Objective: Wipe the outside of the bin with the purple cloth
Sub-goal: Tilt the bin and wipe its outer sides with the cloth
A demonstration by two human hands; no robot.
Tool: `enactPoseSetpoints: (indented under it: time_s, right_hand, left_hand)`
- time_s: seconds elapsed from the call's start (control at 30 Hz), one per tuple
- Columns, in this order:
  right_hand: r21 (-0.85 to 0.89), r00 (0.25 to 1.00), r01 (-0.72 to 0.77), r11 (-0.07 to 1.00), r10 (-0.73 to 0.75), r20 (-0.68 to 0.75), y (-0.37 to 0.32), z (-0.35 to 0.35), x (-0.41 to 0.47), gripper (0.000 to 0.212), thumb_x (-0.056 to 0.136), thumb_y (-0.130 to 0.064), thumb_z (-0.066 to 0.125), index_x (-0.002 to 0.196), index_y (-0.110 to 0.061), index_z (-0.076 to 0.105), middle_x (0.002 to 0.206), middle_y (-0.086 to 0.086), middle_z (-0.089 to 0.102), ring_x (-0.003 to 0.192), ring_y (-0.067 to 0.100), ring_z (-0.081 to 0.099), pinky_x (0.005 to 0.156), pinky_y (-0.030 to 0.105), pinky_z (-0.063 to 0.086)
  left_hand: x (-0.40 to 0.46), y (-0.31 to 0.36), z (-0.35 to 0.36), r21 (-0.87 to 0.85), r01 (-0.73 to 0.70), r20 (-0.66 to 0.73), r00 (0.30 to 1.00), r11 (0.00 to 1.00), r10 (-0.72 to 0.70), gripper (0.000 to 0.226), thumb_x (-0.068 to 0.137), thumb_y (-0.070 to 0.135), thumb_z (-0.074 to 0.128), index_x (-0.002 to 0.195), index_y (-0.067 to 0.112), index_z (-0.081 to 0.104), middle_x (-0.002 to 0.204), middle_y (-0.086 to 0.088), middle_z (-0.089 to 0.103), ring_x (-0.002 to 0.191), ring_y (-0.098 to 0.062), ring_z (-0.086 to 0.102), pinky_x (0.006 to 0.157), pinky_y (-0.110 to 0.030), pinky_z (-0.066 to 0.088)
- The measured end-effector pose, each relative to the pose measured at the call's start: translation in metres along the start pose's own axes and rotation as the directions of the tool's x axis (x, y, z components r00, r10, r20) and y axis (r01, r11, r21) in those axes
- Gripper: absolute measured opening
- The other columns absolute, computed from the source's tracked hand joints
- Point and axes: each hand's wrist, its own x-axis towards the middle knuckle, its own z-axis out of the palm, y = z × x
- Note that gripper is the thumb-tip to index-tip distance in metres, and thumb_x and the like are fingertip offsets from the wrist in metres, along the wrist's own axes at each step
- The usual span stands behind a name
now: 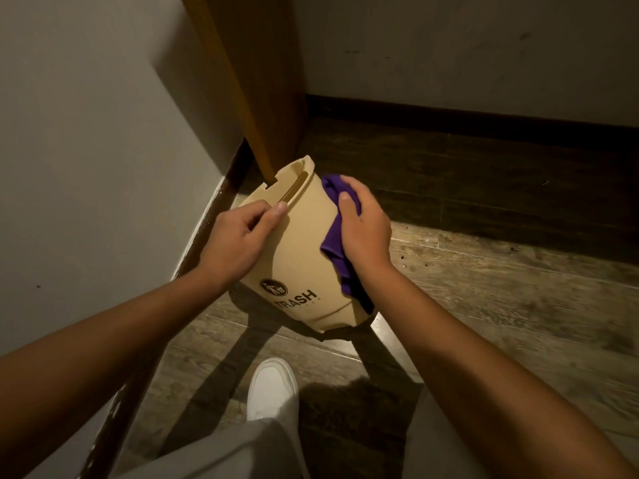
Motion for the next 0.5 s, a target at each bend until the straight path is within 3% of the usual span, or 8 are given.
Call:
enactPoseSetpoints:
  time_s: [0.1, 0.27, 0.4, 0.5]
  right_hand:
    - [0.075, 0.997, 0.069, 0.995, -0.068, -0.022, -0.020, 0.012, -0.014, 0.039, 0.108, -0.033, 0.045, 0.146, -0.029, 0.054, 0.149, -0.007, 0.054, 0.132, 0.011, 0.051, 0.106, 0.042, 0.046]
    - [0.027, 0.984, 0.134, 0.991, -0.130, -0.119, -0.028, 0.038, -0.045, 0.039, 0.105, -0.028, 0.050, 0.144, -0.030, 0.057, 0.156, -0.002, 0.047, 0.148, 0.019, 0.033, 0.117, 0.053, 0.034]
    - [-0.150, 0.950, 0.273, 0.950, -0.291, -0.115, -0.014, 0.070, -0.079, 0.043, 0.104, -0.031, 0.049, 0.146, -0.031, 0.055, 0.159, 0.002, 0.043, 0.153, 0.025, 0.026, 0.119, 0.059, 0.029]
    - [-0.288, 0.941, 0.267, 0.920, -0.313, -0.127, -0.001, 0.078, -0.078, 0.046, 0.104, -0.038, 0.045, 0.150, -0.033, 0.049, 0.161, 0.005, 0.041, 0.154, 0.029, 0.026, 0.118, 0.065, 0.024]
  left_hand:
    - [0.003, 0.005, 0.003, 0.019, 0.001, 0.007, 1.000, 1.000, -0.001, 0.041, 0.099, 0.062, 0.044, 0.092, 0.029, 0.067, 0.097, 0.018, 0.066, 0.088, 0.003, 0.061, 0.069, -0.028, 0.044]
    - [0.011, 0.011, 0.004, -0.040, -0.011, -0.014, 1.000, 0.999, 0.011, 0.036, 0.104, 0.050, 0.045, 0.095, 0.024, 0.068, 0.089, 0.008, 0.068, 0.078, -0.007, 0.065, 0.065, -0.027, 0.049]
    - [0.021, 0.014, 0.001, -0.104, -0.009, -0.052, 0.999, 0.994, 0.004, 0.032, 0.107, 0.038, 0.045, 0.085, 0.026, 0.065, 0.073, 0.006, 0.066, 0.067, -0.003, 0.061, 0.060, -0.015, 0.048]
    - [0.025, 0.016, 0.001, -0.026, -0.005, -0.041, 0.999, 1.000, 0.004, 0.030, 0.107, 0.038, 0.045, 0.085, 0.030, 0.064, 0.074, 0.009, 0.065, 0.068, 0.002, 0.062, 0.058, -0.007, 0.044]
